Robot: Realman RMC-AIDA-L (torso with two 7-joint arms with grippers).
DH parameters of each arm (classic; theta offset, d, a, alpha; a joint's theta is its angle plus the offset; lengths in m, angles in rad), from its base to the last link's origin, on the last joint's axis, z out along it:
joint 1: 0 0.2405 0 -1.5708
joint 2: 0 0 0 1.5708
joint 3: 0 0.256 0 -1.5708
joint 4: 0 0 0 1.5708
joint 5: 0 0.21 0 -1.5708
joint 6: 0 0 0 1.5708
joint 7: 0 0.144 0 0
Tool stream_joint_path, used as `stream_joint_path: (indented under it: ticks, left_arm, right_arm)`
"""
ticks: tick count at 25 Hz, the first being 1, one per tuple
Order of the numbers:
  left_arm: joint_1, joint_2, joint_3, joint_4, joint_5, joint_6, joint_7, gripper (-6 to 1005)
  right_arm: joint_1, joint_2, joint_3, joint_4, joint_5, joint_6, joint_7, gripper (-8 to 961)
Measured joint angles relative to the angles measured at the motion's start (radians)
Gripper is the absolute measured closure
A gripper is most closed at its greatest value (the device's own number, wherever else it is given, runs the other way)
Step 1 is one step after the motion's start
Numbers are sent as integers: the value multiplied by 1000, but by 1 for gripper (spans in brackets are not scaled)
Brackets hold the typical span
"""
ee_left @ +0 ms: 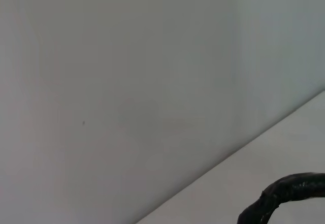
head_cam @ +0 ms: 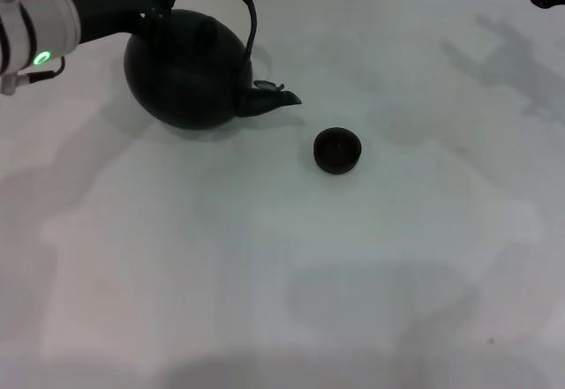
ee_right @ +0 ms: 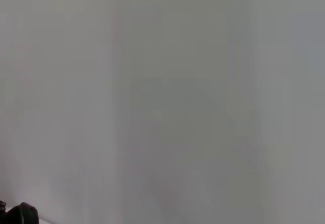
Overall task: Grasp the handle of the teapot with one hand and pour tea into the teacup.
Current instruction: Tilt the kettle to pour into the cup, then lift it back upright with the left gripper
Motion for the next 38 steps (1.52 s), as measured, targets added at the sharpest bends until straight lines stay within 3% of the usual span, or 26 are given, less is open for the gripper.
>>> stream_joint_path:
  ticks: [8, 19, 38]
  left_arm:
    - [-9, 0, 105, 59, 220, 49, -168, 869]
    - [-40, 0, 186, 103, 359, 38, -267, 869]
    - [-92, 0, 256, 109, 431, -37, -283, 875]
  right_arm:
    - [-3, -2, 2, 1, 0, 0, -1, 113]
    - [-3, -2, 14, 2, -1, -7, -2, 113]
    - [-3, -2, 17, 11, 0, -9, -5, 112]
